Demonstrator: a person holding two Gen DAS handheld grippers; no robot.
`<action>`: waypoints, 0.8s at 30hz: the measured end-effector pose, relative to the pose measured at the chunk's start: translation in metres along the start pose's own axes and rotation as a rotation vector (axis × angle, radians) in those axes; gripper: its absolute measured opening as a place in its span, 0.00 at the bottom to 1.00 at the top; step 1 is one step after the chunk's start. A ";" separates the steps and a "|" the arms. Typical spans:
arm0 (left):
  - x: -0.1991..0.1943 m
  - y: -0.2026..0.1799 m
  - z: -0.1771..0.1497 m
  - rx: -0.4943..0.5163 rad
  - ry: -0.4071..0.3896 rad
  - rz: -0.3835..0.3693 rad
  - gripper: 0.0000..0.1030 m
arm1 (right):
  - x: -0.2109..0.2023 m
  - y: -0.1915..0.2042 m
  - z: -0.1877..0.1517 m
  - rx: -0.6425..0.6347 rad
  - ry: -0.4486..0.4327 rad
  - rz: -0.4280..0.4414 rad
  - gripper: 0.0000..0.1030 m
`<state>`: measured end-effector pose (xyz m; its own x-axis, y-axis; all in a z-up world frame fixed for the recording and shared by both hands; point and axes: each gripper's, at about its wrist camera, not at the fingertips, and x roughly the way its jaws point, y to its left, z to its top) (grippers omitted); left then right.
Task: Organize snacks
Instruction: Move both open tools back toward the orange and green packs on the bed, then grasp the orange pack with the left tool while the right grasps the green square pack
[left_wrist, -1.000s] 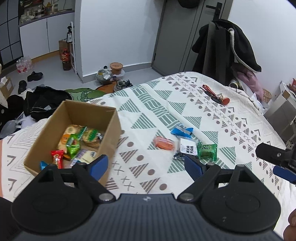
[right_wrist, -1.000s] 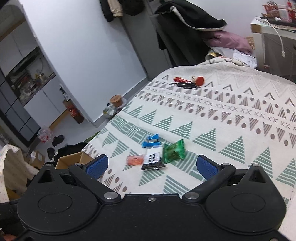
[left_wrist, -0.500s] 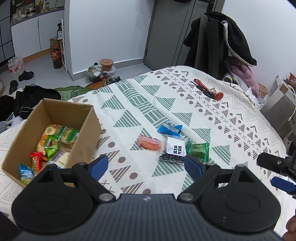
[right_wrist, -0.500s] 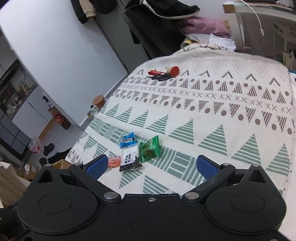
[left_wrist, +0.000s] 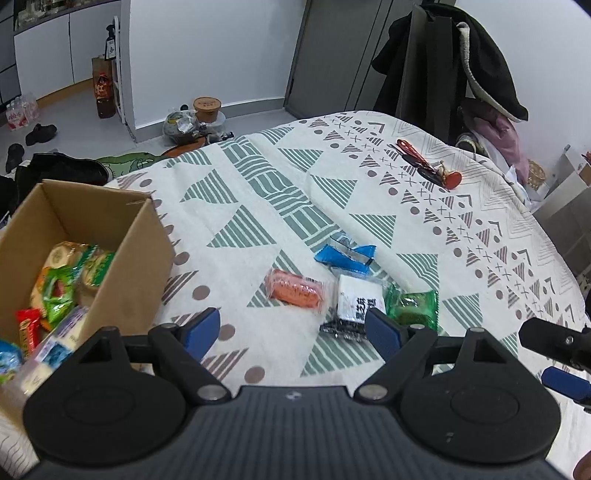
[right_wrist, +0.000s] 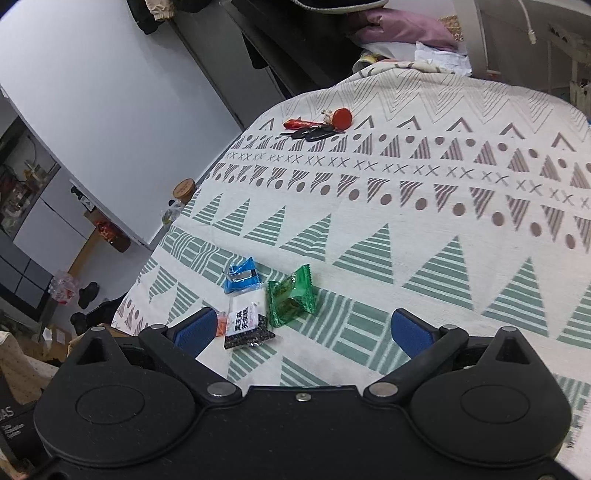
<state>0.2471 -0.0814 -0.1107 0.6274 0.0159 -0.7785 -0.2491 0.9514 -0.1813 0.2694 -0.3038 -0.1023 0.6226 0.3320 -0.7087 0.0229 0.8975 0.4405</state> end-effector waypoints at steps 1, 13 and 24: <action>0.005 0.001 0.001 -0.005 0.004 -0.003 0.83 | 0.004 0.001 0.001 -0.003 -0.001 0.003 0.96; 0.074 0.011 0.013 -0.036 0.041 -0.013 0.79 | 0.076 0.011 0.019 -0.078 0.061 -0.019 0.82; 0.109 0.015 0.012 -0.031 0.053 0.005 0.75 | 0.121 0.009 0.015 -0.082 0.151 -0.038 0.73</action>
<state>0.3210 -0.0616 -0.1910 0.5867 0.0034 -0.8098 -0.2753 0.9413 -0.1955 0.3568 -0.2602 -0.1752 0.4979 0.3314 -0.8014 -0.0235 0.9289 0.3695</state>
